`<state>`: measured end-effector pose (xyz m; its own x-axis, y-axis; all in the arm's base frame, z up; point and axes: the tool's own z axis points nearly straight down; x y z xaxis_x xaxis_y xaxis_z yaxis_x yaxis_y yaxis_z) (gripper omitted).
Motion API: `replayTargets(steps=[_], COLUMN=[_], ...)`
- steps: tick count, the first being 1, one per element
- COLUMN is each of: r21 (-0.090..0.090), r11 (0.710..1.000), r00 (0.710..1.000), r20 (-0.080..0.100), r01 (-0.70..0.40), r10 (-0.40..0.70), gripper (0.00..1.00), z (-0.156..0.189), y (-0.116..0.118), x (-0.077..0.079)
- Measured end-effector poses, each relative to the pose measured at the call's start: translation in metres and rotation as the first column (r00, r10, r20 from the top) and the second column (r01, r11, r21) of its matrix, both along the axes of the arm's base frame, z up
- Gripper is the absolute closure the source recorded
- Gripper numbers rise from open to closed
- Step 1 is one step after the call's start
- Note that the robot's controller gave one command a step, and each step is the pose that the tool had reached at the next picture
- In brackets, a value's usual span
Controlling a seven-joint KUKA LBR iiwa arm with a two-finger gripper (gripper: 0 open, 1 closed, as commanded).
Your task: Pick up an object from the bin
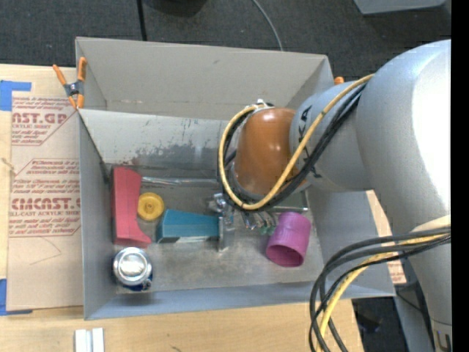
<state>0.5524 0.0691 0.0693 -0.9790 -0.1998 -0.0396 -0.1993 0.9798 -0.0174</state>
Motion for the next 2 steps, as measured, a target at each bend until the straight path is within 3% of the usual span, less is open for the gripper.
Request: replayTargets(steps=[2], r21=[-0.001], r11=[1.0], r00=[1.0], r20=[0.0], r01=[-0.017], r10=[0.017], gripper=[1.0], z=[0.0198], y=[-0.0043], x=[-0.0034])
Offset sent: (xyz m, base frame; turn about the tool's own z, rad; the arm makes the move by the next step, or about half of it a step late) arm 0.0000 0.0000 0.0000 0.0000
